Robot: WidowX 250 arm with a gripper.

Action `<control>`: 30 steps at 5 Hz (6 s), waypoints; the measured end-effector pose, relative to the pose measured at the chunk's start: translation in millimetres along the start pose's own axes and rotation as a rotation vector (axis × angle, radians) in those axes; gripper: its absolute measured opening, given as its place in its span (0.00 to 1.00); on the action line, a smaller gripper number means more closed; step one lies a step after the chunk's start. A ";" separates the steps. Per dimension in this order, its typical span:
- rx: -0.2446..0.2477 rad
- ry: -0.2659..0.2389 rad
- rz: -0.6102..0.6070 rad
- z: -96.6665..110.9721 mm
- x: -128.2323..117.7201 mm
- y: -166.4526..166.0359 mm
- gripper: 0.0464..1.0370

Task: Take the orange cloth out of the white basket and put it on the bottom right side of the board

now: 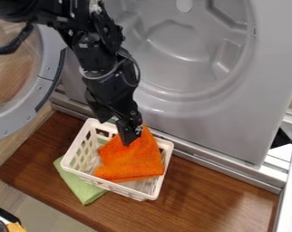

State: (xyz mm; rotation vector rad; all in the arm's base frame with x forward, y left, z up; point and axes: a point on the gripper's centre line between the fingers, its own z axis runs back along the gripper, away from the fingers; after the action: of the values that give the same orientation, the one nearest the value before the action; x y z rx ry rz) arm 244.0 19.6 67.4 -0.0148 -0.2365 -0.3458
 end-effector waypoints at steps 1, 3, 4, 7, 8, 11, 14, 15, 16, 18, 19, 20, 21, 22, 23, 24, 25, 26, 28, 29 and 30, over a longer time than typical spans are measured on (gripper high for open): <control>-0.010 0.019 0.002 -4.9 -2.9 -1.2 0.96; 0.005 0.049 -0.021 -31.8 -0.2 -2.9 0.96; 0.048 0.108 -0.032 -51.6 -1.2 -0.2 0.96; -0.071 0.161 -0.020 -110.2 -2.0 -2.5 0.96; -0.083 0.162 -0.008 -120.5 -4.5 -4.7 0.91; -0.010 0.153 -0.043 -105.4 0.1 -10.5 0.10; 0.077 0.103 -0.010 -47.7 10.8 0.1 0.01; 0.073 0.074 0.009 -21.5 14.0 -3.2 0.01; 0.082 0.063 0.019 -3.8 18.4 -12.0 0.01; 0.074 0.000 -0.012 17.5 41.4 -55.7 0.01; 0.061 -0.014 -0.056 13.5 54.7 -79.2 0.01; 0.049 -0.001 -0.103 1.5 63.1 -98.8 0.01; 0.023 0.012 -0.147 -20.5 66.1 -117.1 0.01; 0.015 0.028 -0.165 -45.0 68.5 -123.4 0.01; 0.014 0.047 -0.169 -65.0 70.2 -124.9 0.01; 0.006 0.042 -0.173 -84.5 74.5 -127.5 0.01; -0.022 0.014 -0.176 -92.6 77.9 -132.6 0.01; -0.058 0.038 -0.177 -105.0 71.9 -138.4 0.01; -0.052 0.075 -0.146 -111.7 64.8 -129.3 0.17; -0.053 0.097 -0.133 -113.3 57.3 -128.2 0.42; -0.052 0.069 -0.139 -100.0 65.1 -128.0 0.75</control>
State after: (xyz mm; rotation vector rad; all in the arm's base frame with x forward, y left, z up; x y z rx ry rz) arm 283.0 -128.1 -18.1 -0.0378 -0.1602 -0.4899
